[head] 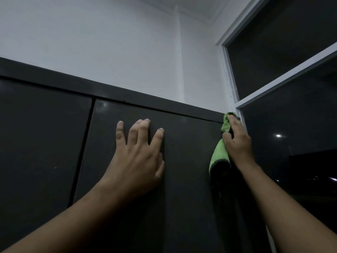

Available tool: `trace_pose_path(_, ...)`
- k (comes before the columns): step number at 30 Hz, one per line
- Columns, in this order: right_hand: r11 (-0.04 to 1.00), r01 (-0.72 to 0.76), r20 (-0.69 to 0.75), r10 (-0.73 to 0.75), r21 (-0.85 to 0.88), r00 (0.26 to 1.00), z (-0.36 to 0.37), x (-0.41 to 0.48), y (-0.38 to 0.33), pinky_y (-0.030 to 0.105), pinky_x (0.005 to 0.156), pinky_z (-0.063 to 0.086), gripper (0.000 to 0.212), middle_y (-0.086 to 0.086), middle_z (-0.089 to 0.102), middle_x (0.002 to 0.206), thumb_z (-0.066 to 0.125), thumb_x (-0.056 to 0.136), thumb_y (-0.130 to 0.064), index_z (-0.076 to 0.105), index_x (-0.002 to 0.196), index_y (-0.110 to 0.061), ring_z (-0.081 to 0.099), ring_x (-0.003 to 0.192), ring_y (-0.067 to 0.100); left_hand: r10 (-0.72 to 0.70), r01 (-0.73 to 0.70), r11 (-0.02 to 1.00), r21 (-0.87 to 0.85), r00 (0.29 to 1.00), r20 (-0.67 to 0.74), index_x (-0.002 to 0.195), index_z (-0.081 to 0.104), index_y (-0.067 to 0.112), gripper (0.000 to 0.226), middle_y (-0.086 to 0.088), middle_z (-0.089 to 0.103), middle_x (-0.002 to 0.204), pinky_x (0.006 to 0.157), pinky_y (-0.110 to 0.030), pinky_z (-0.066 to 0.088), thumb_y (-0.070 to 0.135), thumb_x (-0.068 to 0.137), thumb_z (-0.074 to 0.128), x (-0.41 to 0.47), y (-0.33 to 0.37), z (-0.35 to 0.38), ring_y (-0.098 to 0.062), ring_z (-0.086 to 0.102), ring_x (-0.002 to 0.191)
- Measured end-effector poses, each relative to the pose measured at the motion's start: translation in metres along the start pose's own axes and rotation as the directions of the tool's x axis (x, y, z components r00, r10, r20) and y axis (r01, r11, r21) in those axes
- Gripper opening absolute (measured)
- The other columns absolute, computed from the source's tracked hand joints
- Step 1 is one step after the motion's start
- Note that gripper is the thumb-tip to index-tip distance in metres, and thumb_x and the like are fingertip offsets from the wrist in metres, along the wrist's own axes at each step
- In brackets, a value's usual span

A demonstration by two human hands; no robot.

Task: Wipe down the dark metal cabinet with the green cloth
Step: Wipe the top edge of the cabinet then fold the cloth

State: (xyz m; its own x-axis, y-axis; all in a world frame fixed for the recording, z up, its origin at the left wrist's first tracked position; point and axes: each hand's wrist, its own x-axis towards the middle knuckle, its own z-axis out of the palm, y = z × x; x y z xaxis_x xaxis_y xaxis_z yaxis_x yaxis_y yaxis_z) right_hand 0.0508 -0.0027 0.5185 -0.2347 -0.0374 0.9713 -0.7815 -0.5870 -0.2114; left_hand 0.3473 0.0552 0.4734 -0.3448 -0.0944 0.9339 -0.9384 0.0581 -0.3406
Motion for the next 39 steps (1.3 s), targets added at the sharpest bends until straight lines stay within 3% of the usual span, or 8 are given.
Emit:
trace_pose_path(7,0.978,-0.204,-0.061,0.201,-0.041,0.978,-0.008,0.010,0.020,0.033,0.115,0.027,0.057,0.008,0.034,0.160,0.046,0.099,-0.013,0.034,0.155,-0.013,0.032,0.146,0.025,0.003,-0.002,1.000,-0.027,1.000,0.016,0.144,0.044,0.016,0.068,-0.025,0.034,0.145,0.112,-0.067,0.017,0.049,0.085,0.034,-0.006,0.007,0.001,-0.039,0.031,0.138)
trace_pose_path(14,0.994,-0.070,0.035,0.073,-0.085,0.997,-0.011,-0.079,0.015,0.023,0.111,0.023,0.070,0.001,0.035,0.159,0.040,0.084,-0.022,0.038,0.154,-0.019,0.035,0.144,0.018,0.063,-0.057,0.995,-0.087,0.996,0.064,0.142,0.045,0.023,0.062,-0.022,0.035,0.148,0.114,-0.063,0.019,0.048,0.085,0.037,-0.028,0.004,-0.001,-0.036,0.031,0.140)
trace_pose_path(18,0.997,0.062,0.194,-0.052,-0.047,0.980,-0.019,-0.137,0.007,0.015,0.118,0.020,0.071,-0.013,0.030,0.161,0.044,0.085,-0.013,0.035,0.155,-0.025,0.025,0.149,0.004,0.108,-0.093,0.986,-0.136,0.988,0.110,0.137,0.048,0.026,0.060,-0.019,0.036,0.148,0.115,-0.061,0.018,0.046,0.081,0.039,-0.041,0.002,-0.008,-0.035,0.032,0.140)
trace_pose_path(23,0.996,0.087,0.366,-0.094,0.038,0.926,-0.034,-0.172,-0.023,0.010,0.117,0.018,0.071,-0.008,0.033,0.159,0.059,0.088,0.005,0.040,0.151,-0.021,0.025,0.147,-0.001,0.210,-0.168,0.954,-0.248,0.966,0.152,0.137,0.044,0.031,0.058,-0.011,0.036,0.144,0.117,-0.051,0.006,0.045,0.080,0.045,-0.073,-0.008,-0.025,-0.027,0.026,0.137)
trace_pose_path(27,0.996,0.092,0.496,-0.090,0.020,0.864,-0.034,-0.202,-0.069,0.014,0.119,0.016,0.074,-0.003,0.030,0.160,0.063,0.088,0.006,0.035,0.153,-0.015,0.024,0.149,0.007,0.238,-0.156,0.935,-0.320,0.942,0.237,0.146,0.032,0.033,0.061,-0.009,0.025,0.152,0.117,-0.044,-0.006,0.044,0.090,0.050,-0.111,-0.033,-0.050,-0.025,0.020,0.144)
trace_pose_path(32,0.998,0.031,0.511,-0.056,0.056,0.858,-0.007,-0.277,-0.145,0.023,0.123,0.013,0.069,0.002,0.020,0.164,0.056,0.092,-0.004,0.029,0.155,-0.013,0.016,0.153,0.015,0.216,-0.121,0.945,-0.305,0.930,0.299,0.142,0.041,0.028,0.060,-0.010,0.033,0.148,0.119,-0.048,0.000,0.040,0.085,0.056,-0.164,-0.078,-0.077,-0.027,0.029,0.139)
trace_pose_path(37,0.978,0.158,0.614,-0.207,0.135,0.762,0.008,-0.321,-0.188,0.026,0.124,0.007,0.072,-0.004,0.017,0.165,0.051,0.090,0.003,0.029,0.156,-0.015,0.009,0.154,0.011,0.259,-0.184,0.958,-0.221,0.888,0.381,0.143,0.040,0.025,0.066,-0.011,0.032,0.150,0.119,-0.058,0.010,0.042,0.082,0.058,-0.197,-0.136,-0.094,-0.028,0.031,0.140)
trace_pose_path(39,0.985,0.146,0.594,-0.171,0.091,0.786,0.012,-0.316,-0.192,0.031,0.125,0.007,0.074,-0.009,0.021,0.163,0.048,0.086,0.003,0.032,0.155,-0.016,0.009,0.154,0.016,0.248,-0.180,0.962,-0.203,0.888,0.388,0.144,0.038,0.026,0.066,-0.009,0.030,0.151,0.118,-0.060,0.009,0.044,0.083,0.056,-0.204,-0.158,-0.102,-0.027,0.029,0.141)
